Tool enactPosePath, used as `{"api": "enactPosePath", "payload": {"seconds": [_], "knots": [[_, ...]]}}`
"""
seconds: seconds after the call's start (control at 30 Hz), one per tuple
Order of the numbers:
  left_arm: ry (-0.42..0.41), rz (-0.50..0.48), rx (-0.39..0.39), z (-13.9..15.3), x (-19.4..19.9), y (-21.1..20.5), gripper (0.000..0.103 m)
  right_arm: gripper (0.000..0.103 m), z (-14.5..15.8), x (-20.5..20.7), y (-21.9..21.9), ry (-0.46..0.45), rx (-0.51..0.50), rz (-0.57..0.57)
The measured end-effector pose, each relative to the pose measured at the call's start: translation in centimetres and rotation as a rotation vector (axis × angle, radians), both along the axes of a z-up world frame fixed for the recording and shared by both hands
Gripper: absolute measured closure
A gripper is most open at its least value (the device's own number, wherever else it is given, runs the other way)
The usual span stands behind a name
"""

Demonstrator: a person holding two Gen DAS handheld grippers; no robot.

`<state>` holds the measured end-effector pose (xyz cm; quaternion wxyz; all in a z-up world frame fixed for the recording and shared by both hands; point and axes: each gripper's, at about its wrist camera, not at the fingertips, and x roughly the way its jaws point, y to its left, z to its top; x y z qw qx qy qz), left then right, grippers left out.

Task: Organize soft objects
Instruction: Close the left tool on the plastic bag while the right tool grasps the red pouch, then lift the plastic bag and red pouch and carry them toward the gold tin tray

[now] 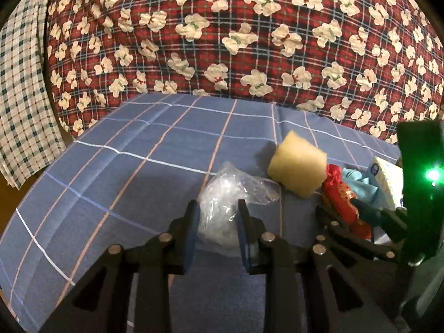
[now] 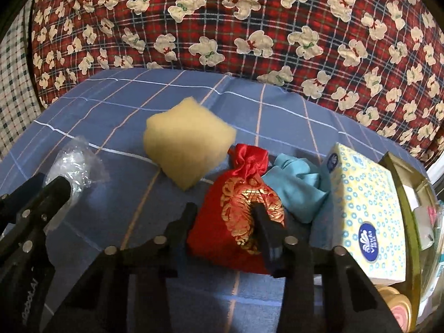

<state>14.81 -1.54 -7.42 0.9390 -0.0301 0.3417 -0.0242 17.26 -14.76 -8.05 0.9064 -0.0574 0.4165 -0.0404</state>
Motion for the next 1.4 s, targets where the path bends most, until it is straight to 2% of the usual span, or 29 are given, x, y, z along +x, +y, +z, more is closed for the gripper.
{"api": "enactPosePath", "payload": {"seconds": [0.07,0.27,0.4,0.5,0.73,0.93,1.1,1.4], "knots": [[-0.008,0.003,0.004,0.1,-0.1,0.0,0.078,0.072,0.1,-0.1,0.0,-0.005,0.008,0.002],[-0.062,0.022,0.012,0.7,-1.0,0.0,0.078,0.080,1.0,-1.3,-0.1,-0.073,0.054,0.030],[-0.106,0.024,0.016,1.3,-1.6,0.0,0.078,0.081,2.1,-2.8,0.3,-0.159,0.051,0.053],[-0.114,0.024,0.021,1.4,-1.7,0.0,0.078,0.083,2.5,-3.5,0.4,-0.191,0.051,0.069],[-0.145,0.031,0.026,1.7,-2.2,-0.1,0.078,0.087,3.2,-4.7,-0.4,-0.251,0.079,0.076],[-0.136,0.018,0.012,1.6,-2.3,-0.6,0.078,0.087,3.5,-5.9,-1.4,-0.288,0.114,0.074],[-0.155,-0.005,0.016,1.9,-2.9,-2.1,0.078,0.087,4.0,-7.4,-1.7,-0.348,0.097,0.078],[-0.174,-0.022,0.024,2.1,-3.6,-3.8,0.078,0.087,4.5,-8.5,-3.1,-0.400,0.094,0.058]]}}
